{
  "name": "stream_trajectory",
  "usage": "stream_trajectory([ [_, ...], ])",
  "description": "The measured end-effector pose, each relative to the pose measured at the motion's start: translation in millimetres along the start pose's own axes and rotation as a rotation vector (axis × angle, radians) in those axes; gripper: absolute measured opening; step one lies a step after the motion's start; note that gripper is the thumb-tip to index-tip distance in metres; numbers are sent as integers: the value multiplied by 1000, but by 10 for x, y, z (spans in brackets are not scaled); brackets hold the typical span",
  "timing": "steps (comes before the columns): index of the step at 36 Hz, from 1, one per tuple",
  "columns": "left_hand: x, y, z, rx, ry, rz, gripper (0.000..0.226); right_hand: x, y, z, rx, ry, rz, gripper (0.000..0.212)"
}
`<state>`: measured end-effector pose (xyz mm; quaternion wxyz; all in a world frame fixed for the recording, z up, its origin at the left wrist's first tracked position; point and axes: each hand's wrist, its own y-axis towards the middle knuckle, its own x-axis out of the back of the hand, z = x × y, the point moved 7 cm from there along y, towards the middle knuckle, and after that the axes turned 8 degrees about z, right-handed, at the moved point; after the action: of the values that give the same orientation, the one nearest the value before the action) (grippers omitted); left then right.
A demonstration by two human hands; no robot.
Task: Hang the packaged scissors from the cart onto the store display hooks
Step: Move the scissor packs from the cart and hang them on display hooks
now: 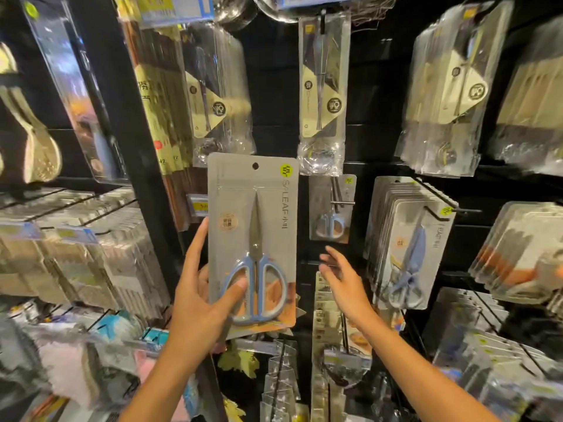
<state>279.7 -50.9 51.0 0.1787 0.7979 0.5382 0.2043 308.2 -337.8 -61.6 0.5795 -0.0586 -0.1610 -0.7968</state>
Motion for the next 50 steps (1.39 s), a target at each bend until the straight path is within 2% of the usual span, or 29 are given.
stream_trajectory([
  [6, -105, -51, 57, -8, -16, 44, 94, -136, -656, 829, 221, 170, 139, 53],
  [10, -253, -60, 105, -16, -30, 94, 92, -40, -858, 1102, 294, 127, 133, 67],
  [15, -451, -97, 168, -6, -56, 160, 95, 63, -969, 1058, 272, 46, 80, 80],
  [23, -646, -133, 408, 41, -62, 261, 101, 215, -1156, 873, 259, -51, -19, 83],
  [32, -841, -110, 636, 50, 71, 403, 96, 329, -1251, 598, 200, -82, -144, 85],
  [40, -980, -78, 843, 119, 119, 439, 100, 339, -1227, 384, 122, -68, -132, 84],
  [50, -1053, 49, 820, 118, 76, 444, 100, 468, -1130, 442, 142, -62, -137, 80],
])
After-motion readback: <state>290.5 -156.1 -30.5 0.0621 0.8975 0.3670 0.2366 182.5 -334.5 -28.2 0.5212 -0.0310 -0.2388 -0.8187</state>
